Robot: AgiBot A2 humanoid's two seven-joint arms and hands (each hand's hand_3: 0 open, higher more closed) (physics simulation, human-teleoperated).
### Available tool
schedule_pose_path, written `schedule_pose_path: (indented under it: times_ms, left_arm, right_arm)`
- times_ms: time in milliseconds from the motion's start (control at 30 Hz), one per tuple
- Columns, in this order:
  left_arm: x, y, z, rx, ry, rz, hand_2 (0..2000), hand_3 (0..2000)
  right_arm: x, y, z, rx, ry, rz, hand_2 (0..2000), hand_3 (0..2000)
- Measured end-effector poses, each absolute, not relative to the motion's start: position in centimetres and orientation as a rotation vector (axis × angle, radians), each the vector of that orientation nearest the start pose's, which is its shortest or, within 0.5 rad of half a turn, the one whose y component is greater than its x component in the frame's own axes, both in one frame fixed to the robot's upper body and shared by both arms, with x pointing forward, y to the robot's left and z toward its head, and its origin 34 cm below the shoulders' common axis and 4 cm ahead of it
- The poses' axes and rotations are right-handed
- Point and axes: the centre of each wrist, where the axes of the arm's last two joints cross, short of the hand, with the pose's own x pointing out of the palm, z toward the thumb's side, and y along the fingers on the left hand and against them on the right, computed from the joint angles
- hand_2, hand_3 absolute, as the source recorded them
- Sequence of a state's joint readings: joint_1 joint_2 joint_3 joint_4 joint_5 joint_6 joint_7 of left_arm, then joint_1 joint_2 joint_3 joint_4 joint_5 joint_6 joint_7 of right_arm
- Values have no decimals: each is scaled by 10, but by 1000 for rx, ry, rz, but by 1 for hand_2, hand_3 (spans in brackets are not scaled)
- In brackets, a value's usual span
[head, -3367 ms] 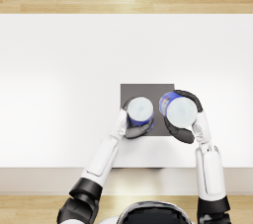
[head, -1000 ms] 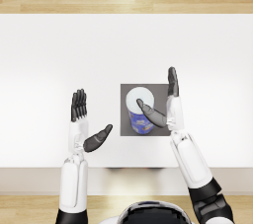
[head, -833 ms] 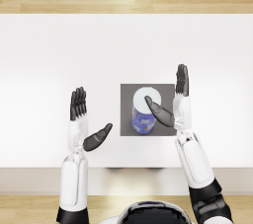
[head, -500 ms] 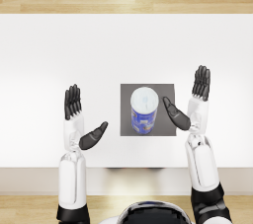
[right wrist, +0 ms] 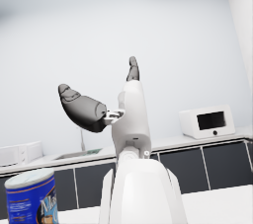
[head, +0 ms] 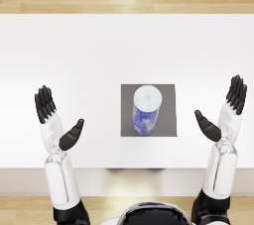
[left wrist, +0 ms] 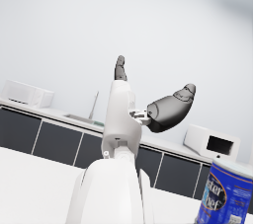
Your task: Pick up the blue can on the left and place it in the middle, then pick up the blue can on the right and place it on top of the can in the middle
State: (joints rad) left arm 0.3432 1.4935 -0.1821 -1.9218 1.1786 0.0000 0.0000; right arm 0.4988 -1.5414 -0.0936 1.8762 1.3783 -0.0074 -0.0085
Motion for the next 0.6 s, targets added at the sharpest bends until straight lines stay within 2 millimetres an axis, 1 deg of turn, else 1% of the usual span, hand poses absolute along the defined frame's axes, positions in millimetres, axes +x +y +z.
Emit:
schedule_pose_path:
  times_ms: [167, 600]
  left_arm:
    - [241, 244, 274, 304, -774, -1408, 0, 0]
    - [241, 246, 272, 297, -770, -1402, 0, 0]
  right_arm:
    - [262, -216, 307, -473, -735, 1427, 0, 0]
    - [262, -218, 305, -467, -731, 1422, 0, 0]
